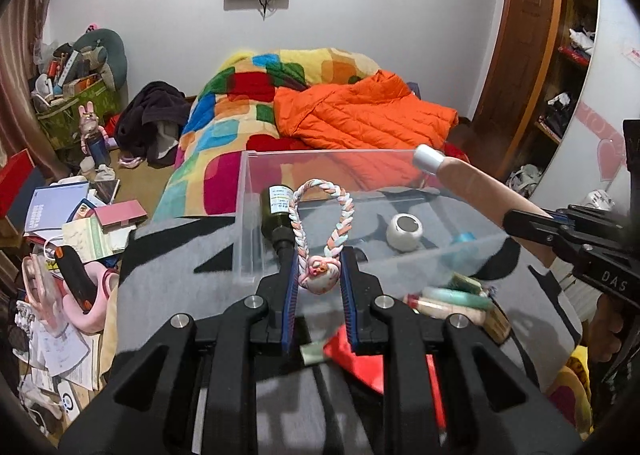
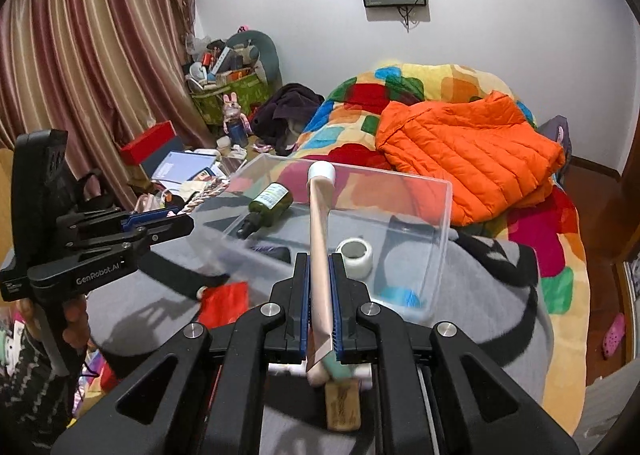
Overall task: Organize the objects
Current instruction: 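Lower both held items into the clear box and open both tools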
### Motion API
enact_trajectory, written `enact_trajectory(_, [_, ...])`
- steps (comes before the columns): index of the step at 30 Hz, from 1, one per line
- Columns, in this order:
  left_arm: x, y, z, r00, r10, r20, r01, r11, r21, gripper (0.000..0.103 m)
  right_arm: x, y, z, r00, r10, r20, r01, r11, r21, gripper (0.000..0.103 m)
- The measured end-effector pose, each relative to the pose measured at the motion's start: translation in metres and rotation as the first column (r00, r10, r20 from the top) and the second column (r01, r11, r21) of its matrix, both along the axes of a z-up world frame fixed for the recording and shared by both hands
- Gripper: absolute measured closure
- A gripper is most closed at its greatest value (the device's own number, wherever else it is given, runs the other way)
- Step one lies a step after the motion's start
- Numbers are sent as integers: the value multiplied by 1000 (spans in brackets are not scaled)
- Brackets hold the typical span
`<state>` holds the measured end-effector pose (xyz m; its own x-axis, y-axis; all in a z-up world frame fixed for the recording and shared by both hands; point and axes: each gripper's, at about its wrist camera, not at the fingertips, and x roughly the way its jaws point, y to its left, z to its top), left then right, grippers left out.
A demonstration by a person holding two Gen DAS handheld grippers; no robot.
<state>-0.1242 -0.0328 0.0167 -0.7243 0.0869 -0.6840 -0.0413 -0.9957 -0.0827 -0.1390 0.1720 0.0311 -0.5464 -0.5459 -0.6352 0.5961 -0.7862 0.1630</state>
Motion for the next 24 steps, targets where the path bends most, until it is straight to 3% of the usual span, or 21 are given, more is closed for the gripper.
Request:
enact_trajectory(12, [-57, 2, -18, 995, -6, 99, 3, 1000, 31, 83, -63, -34, -30, 992, 38, 120, -45, 997, 55, 95])
enact_trajectory(21, [-63, 16, -26, 991, -28, 133, 29, 999, -13, 82, -67, -48, -40, 987, 61, 148, -77, 992, 105, 94])
enact_trajectory(24, [-53, 24, -20, 993, -44, 111, 49, 998, -41, 74, -63, -45, -38, 989, 52, 140, -69, 991, 119, 91])
